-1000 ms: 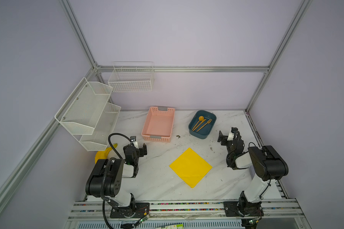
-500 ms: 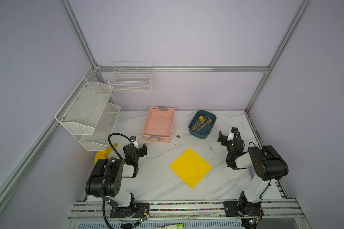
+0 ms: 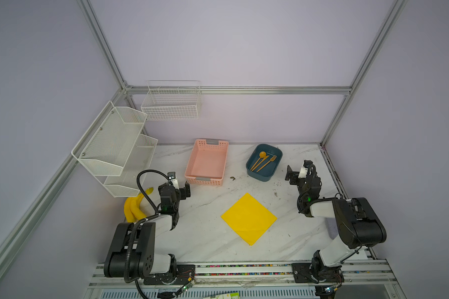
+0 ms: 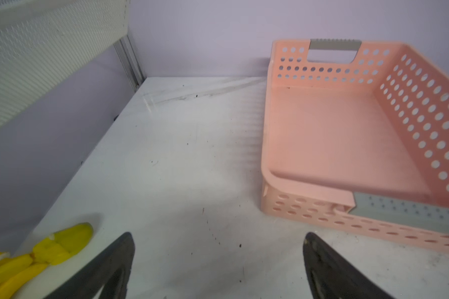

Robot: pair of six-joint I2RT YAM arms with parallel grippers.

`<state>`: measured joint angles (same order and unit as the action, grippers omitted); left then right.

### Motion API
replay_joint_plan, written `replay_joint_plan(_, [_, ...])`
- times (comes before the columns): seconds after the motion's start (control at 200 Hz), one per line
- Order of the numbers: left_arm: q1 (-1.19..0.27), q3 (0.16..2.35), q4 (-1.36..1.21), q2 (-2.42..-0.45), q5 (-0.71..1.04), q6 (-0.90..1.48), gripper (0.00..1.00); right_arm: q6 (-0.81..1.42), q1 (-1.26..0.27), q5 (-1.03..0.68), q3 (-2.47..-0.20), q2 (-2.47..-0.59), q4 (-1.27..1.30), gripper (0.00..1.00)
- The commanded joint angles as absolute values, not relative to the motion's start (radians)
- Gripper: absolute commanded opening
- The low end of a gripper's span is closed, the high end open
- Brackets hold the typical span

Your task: Place the utensils on the paper napkin and roll it up

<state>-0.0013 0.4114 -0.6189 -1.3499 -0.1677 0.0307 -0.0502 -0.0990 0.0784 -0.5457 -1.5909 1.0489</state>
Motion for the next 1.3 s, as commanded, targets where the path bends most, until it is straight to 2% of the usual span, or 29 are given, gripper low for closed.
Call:
replay_joint_plan(0.0, [-0.004, 0.547, -0.459, -1.273, -0.131, 0.056, 1.0, -0.004, -0.1, 0.025, -0.607, -1.506, 0.856, 0.97])
replay_joint_plan(0.205, [-0.021, 0.7, -0.169, -1.212, -0.039, 0.161, 1.0, 0.199, -0.121, -0.076, -0.755, -1.442, 0.526, 0.89])
replay_joint_plan(0.38, [-0.026, 0.863, 0.096, -1.22, 0.046, 0.252, 1.0, 0.321, -0.188, -0.147, -0.863, -1.484, 0.339, 0.81])
replay_joint_plan(0.555, [-0.028, 0.968, 0.23, -1.245, 0.141, 0.26, 0.99, 0.378, -0.271, -0.153, -1.032, -1.581, 0.11, 0.74])
replay_joint_plan(0.7, [-0.04, 1.016, 0.267, -1.286, 0.209, 0.252, 0.97, 0.348, -0.343, -0.171, -1.179, -1.685, -0.077, 0.67])
replay_joint_plan(0.875, [-0.059, 1.021, 0.268, -1.328, 0.26, 0.227, 0.96, 0.316, -0.415, -0.186, -1.251, -1.71, -0.208, 0.65])
replay_joint_plan(1.075, [-0.087, 1.0, 0.255, -1.359, 0.322, 0.22, 0.95, 0.336, -0.503, -0.218, -1.21, -1.679, -0.316, 0.6])
replay_joint_plan(1.295, [-0.089, 1.009, 0.256, -1.362, 0.31, 0.158, 0.95, 0.372, -0.585, -0.286, -1.115, -1.642, -0.353, 0.59])
